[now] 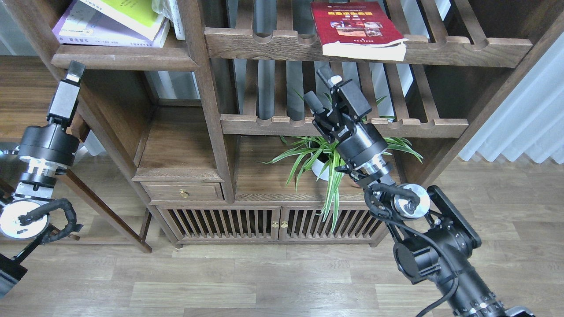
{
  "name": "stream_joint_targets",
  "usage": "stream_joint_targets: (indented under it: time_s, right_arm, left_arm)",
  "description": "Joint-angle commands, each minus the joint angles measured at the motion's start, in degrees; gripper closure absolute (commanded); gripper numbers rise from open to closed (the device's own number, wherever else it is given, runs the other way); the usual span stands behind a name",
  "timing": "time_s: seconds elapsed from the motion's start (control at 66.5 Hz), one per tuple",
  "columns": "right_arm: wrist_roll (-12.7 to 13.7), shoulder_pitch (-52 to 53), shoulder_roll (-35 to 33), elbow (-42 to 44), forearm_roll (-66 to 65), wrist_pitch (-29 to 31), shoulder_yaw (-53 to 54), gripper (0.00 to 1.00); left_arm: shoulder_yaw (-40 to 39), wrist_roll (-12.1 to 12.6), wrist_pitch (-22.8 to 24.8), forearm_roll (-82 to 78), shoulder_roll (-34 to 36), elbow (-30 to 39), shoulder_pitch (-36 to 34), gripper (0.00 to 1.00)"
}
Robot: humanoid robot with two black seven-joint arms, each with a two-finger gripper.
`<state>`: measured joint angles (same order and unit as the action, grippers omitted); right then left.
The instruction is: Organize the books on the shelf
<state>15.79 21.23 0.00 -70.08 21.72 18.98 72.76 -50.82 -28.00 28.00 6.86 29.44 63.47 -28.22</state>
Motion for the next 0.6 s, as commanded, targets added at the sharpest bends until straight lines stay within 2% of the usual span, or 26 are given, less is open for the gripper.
stream_joint_targets:
  time_s: [0.0,0.346,0.586]
  right_arm:
    - [0.03,1.09,0.0,-0.06,-0.01,-0.7,0.97,0.01]
    - [-0.06,2.41,0.0,1.0,-0.1,-0.96,2.56,0.01]
    - [-0.06,2.59,0.0,2.14,-0.19,-1.58,5.54,0.06]
  left_arm:
    - [-0.07,0.0,0.0,-0.09,-0.09,-0.01,-0.08,0.0]
    - [-0.77,0.0,0.0,0.0,-0.18,0.08,-0.17,0.0]
    - [-0.77,0.0,0.0,0.0,-0.26,0.08,-0.17,0.0]
